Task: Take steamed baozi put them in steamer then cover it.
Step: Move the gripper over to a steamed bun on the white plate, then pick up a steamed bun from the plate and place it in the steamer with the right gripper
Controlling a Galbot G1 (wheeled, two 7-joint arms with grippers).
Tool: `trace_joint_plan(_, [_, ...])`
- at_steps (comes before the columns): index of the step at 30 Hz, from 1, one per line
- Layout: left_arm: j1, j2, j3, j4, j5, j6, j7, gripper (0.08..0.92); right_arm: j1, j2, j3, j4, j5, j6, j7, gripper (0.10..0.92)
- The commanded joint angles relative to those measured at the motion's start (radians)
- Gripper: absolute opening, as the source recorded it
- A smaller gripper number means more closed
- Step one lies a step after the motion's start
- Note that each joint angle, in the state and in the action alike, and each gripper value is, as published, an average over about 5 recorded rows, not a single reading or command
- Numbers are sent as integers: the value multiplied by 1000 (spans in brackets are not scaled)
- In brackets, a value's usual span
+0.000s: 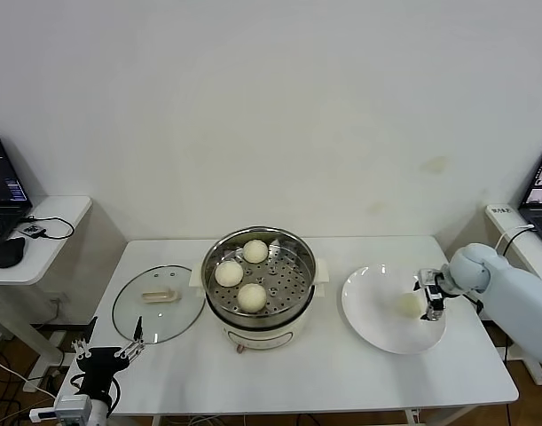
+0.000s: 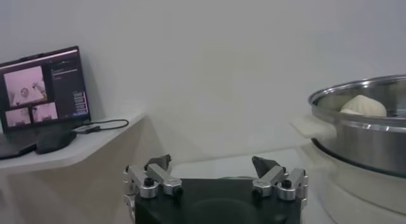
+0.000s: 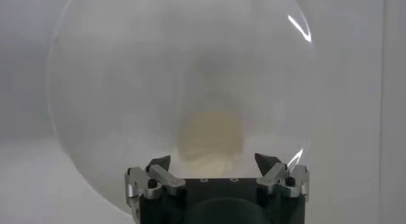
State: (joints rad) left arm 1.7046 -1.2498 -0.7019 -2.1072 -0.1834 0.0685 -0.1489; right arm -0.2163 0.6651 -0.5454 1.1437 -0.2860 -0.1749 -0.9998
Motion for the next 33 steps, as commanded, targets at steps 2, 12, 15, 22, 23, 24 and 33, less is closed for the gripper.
trace_joint_plan(2, [1,-2,2,-3,0,0,0,823,9,29,-6,-23,-9,-2,-2,700])
trace_joint_plan(12, [5,-3,1,-11,-1,0,1,823,5,21,-4,-8,-10,-6,-20,568])
trace_joint_plan(15, [5,-2,1,-12,-1,0,0,823,11,10,-6,8,-1,-10,-22,518])
trace_joint_plan(22, [3,1,2,-18,-3,0,1,823,107,-53,-64,82,68,-33,-26,501])
trace_joint_plan(23, [2,1,3,-18,-3,0,1,823,133,-68,-86,101,85,-39,-28,504])
trace_joint_plan(24, [1,1,4,-19,-3,0,1,823,163,-84,-112,121,103,-45,-29,507])
trace_joint_plan(33, [-1,10,10,-32,-4,3,1,823,565,-146,-410,324,332,-141,-30,511])
